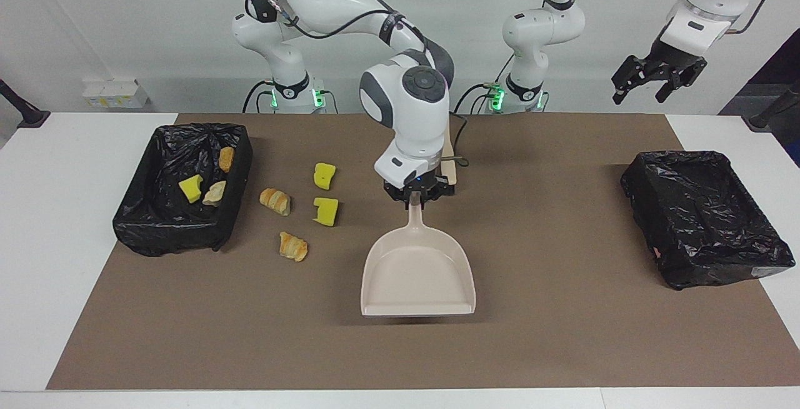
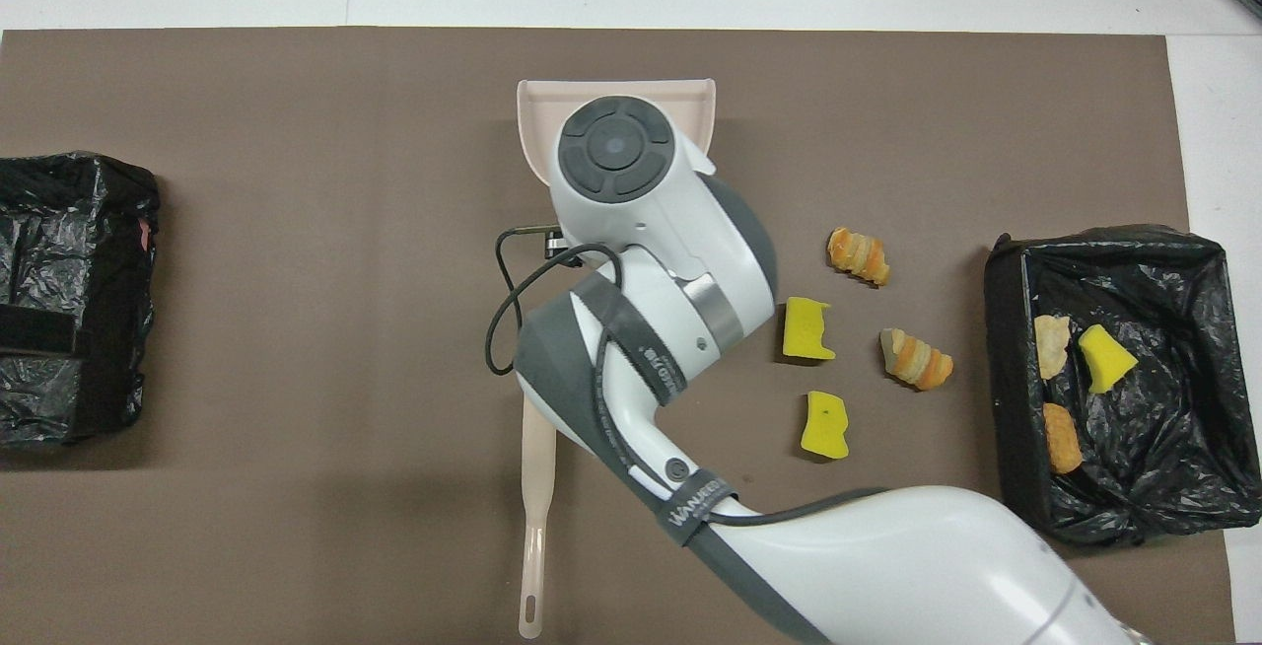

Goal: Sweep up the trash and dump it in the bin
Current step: 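Bring the empty dustpan back to the table center with the right gripper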

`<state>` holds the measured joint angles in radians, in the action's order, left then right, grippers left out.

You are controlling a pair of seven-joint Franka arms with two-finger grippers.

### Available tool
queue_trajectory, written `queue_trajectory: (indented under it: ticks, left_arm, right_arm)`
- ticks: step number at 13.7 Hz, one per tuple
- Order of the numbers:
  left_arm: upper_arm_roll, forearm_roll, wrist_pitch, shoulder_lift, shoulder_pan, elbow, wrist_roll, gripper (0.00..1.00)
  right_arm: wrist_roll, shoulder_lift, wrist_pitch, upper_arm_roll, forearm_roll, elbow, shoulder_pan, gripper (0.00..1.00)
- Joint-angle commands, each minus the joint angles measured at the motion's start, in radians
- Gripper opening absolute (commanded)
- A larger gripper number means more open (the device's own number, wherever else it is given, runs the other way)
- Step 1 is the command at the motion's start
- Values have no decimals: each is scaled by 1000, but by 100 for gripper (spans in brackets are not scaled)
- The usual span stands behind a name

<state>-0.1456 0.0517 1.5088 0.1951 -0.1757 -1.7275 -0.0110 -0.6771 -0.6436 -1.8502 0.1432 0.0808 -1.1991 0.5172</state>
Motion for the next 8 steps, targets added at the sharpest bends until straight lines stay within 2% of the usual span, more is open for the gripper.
queue_trajectory:
  ticks: [1, 5, 6, 8]
  left_arm:
    - [-6, -19, -5, -5, -10, 12, 5, 100]
    - [-6, -19, -5, -5, -11, 12, 3, 100]
    - [-6, -19, -7, -5, -11, 12, 3, 100]
    - [-5, -19, -6, -5, -11, 12, 5, 100]
  right_arm:
    - [-97, -123, -59, 9, -22, 101, 61, 0]
    - [-114, -157, -72, 7, -22, 95, 102, 0]
    - [-116, -157, -58, 7, -22, 95, 104, 9]
    - [-116, -154, -46, 4, -15, 93, 107, 83]
